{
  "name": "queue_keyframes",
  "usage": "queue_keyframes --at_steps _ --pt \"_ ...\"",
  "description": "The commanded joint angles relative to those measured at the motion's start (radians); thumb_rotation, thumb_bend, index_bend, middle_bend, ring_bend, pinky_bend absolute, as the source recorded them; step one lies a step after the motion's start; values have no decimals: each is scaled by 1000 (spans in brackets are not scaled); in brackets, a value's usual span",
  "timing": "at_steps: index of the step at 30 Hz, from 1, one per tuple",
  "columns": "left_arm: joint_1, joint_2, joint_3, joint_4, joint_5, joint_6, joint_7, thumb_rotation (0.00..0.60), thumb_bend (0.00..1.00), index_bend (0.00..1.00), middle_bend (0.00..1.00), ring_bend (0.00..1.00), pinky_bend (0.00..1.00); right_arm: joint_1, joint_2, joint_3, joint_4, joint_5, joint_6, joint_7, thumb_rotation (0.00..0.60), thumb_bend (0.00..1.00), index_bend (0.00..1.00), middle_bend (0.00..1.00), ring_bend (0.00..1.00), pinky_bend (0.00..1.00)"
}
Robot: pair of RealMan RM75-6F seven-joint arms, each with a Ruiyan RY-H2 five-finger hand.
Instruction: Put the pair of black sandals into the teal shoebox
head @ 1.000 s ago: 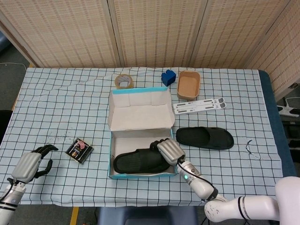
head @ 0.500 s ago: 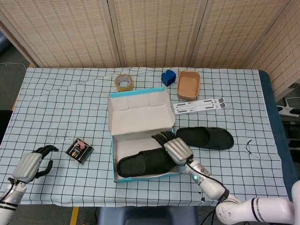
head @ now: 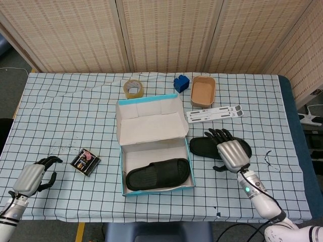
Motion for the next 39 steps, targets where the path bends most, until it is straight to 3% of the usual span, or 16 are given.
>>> queue_keyframes --at_steps 1,16,28,31,34,37,39 --pt "-2 -1 0 -2 -3 -6 4 600 566 284 224 276 454 -24 10 -17 72 38 -37 33 600 0 0 2 0 0" --pt "-5 0 1 -4 -12 -23 11 600 566 283 224 276 454 15 -133 7 383 202 -243 60 600 0 0 4 0 0" --pt "-5 1 1 -3 -10 -22 7 600 565 283 224 276 454 28 -267 43 588 227 -296 98 600 0 13 79 0 20" --pt "-5 2 1 -4 -8 -19 5 600 566 283 224 277 454 21 -282 42 608 207 -289 108 600 0 85 168 15 77" --pt "-5 2 2 -3 -8 -21 6 600 566 284 224 277 454 13 -294 43 622 187 -273 110 600 0 206 310 132 184" --pt "-5 3 2 -6 -9 -22 5 600 566 284 224 277 455 1 -308 44 639 167 -242 110 600 0 428 444 277 293" --pt "-5 3 2 -6 -6 -19 5 600 566 284 224 278 455 -6 -311 45 644 157 -230 110 600 0 522 507 344 351"
